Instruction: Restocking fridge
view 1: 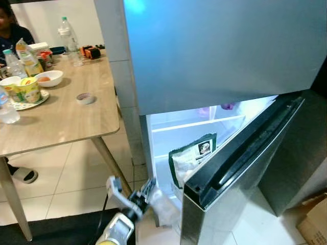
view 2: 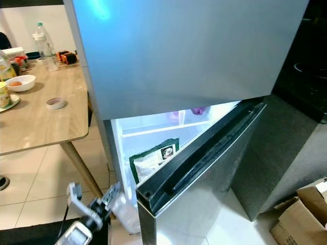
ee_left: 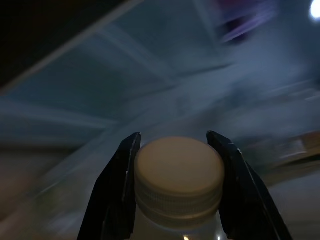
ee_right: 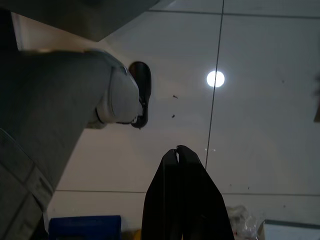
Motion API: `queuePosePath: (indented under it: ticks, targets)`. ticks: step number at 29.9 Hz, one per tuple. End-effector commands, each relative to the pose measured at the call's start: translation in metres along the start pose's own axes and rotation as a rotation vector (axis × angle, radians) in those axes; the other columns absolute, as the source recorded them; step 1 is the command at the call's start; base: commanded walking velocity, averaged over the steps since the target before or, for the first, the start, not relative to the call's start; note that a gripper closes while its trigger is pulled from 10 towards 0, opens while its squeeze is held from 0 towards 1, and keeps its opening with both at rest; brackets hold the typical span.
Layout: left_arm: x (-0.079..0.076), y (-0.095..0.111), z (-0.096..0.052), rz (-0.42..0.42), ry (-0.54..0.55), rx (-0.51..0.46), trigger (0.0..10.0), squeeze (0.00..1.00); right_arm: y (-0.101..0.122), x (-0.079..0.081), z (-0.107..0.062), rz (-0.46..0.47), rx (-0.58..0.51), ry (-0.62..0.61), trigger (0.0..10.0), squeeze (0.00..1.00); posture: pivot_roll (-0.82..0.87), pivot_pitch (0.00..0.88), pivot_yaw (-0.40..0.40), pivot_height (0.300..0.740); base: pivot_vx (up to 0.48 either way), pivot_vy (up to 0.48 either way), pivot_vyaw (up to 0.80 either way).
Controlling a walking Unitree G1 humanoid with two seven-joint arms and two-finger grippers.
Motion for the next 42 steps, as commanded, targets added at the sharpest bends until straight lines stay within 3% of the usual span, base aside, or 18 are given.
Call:
queuePosePath:
  ticks: [1, 2, 3, 4, 7, 9, 10, 13, 16, 23, 29, 42]
  targets:
    - [0.021, 0.001, -0.015, 0.041, 0.106, 0.011, 10.0, 0.00, -0.007, 0.003, 0.000, -0.020, 0.032, 0.001, 10.0, 0.00, -0.09, 0.022, 0.024, 0.740, 0.000, 0.000, 0.00]
    - [0.036, -0.005, -0.028, 0.064, 0.181, 0.038, 10.0, 0.00, -0.010, 0.003, 0.000, -0.025, 0.046, -0.004, 10.0, 0.00, -0.09, 0.023, 0.023, 0.740, 0.000, 0.000, 0.00]
    - [0.036, -0.005, -0.028, 0.064, 0.181, 0.038, 10.0, 0.00, -0.010, 0.003, 0.000, -0.025, 0.046, -0.004, 10.0, 0.00, -0.09, 0.023, 0.023, 0.740, 0.000, 0.000, 0.00]
    - [0.064, -0.017, -0.056, 0.096, 0.331, 0.082, 10.0, 0.00, -0.014, 0.003, 0.000, -0.030, 0.064, -0.011, 10.0, 0.00, -0.09, 0.023, 0.024, 0.740, 0.000, 0.000, 0.00]
    - [0.074, -0.021, -0.067, 0.115, 0.396, 0.104, 10.0, 0.00, -0.015, 0.003, 0.000, -0.031, 0.068, -0.013, 10.0, 0.00, -0.09, 0.023, 0.024, 0.740, 0.000, 0.000, 0.00]
    - [0.094, -0.031, -0.091, 0.147, 0.526, 0.153, 10.0, 0.00, -0.017, 0.003, 0.000, -0.034, 0.076, -0.016, 10.0, 0.00, -0.09, 0.022, 0.024, 0.740, 0.000, 0.000, 0.00]
    - [0.094, -0.031, -0.091, 0.147, 0.526, 0.153, 10.0, 0.00, -0.017, 0.003, 0.000, -0.034, 0.076, -0.016, 10.0, 0.00, -0.09, 0.022, 0.024, 0.740, 0.000, 0.000, 0.00]
    - [0.109, -0.045, -0.116, 0.149, 0.646, 0.210, 10.0, 0.00, -0.019, 0.003, 0.000, -0.036, 0.084, -0.020, 10.0, 0.00, -0.09, 0.017, 0.022, 0.740, 0.000, 0.000, 0.00]
    - [0.113, -0.055, -0.125, 0.159, 0.684, 0.254, 10.0, 0.00, -0.019, 0.002, 0.000, -0.039, 0.088, -0.024, 10.0, 0.00, -0.09, 0.015, 0.012, 0.740, 0.000, 0.000, 0.00]
    - [0.111, -0.069, -0.125, 0.179, 0.701, 0.304, 10.0, 0.00, -0.019, 0.000, -0.001, -0.045, 0.090, -0.031, 10.0, 0.00, -0.09, 0.018, 0.013, 0.740, -0.177, 0.000, 0.00]
    - [0.107, -0.068, -0.118, 0.188, 0.681, 0.300, 10.0, 0.00, -0.018, -0.002, -0.001, -0.044, 0.088, -0.034, 10.0, 0.00, -0.09, 0.016, 0.010, 0.740, -0.332, 0.000, 0.00]
    - [0.109, -0.070, -0.119, 0.195, 0.693, 0.311, 10.0, 0.00, -0.017, 0.000, 0.000, -0.043, 0.084, -0.027, 10.0, 0.00, -0.09, 0.015, 0.009, 0.740, -0.317, 0.000, 0.00]
Point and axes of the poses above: a point about 5 cm out from each wrist's last joint towards the gripper, its own z axis pointing out of the wrist towards the gripper, its own y axis along the axis of the wrist's last joint, x = y × z, the point moved 5 cm from there along z, pointing out of the wrist towards the gripper
